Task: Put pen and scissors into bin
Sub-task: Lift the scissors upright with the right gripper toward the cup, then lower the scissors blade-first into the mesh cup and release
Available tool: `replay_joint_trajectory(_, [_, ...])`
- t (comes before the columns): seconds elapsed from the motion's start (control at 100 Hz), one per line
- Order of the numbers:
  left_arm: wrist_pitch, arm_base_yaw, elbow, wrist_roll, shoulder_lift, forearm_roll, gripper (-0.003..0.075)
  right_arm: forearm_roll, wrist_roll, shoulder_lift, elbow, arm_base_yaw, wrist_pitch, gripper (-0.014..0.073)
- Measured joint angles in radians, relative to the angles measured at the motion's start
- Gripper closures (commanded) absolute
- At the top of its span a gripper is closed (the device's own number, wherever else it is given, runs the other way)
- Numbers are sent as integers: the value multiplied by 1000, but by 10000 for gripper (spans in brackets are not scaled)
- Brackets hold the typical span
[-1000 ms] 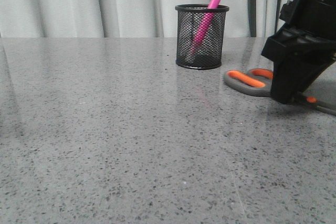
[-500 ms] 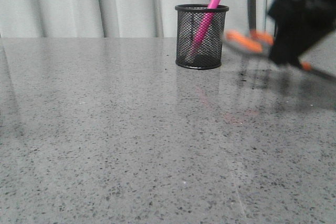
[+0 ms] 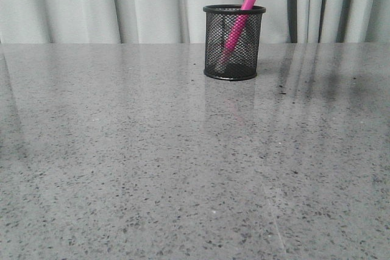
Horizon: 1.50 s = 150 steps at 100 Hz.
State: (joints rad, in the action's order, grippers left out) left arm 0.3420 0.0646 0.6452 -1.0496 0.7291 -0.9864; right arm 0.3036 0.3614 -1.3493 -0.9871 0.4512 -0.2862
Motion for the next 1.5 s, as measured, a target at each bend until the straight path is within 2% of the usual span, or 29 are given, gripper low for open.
replay_joint_trajectory(0.08, [0, 0, 0, 0, 0, 0, 739, 4, 0, -72, 0, 6, -154, 670])
replay_joint_trajectory(0.29, [0, 0, 0, 0, 0, 0, 739, 13, -57, -216, -65, 11, -275, 670])
replay_joint_trajectory(0.49, [0, 0, 0, 0, 0, 0, 739, 15, -77, -321, -153, 13, -301, 670])
replay_joint_trajectory(0.81, [0, 0, 0, 0, 0, 0, 739, 15, -79, -417, -160, 13, -311, 670])
replay_joint_trajectory(1.17, [0, 0, 0, 0, 0, 0, 739, 16, -83, -420, -42, 13, -367, 670])
replay_joint_trajectory(1.5, [0, 0, 0, 0, 0, 0, 739, 16, -87, -423, -17, 13, -383, 650])
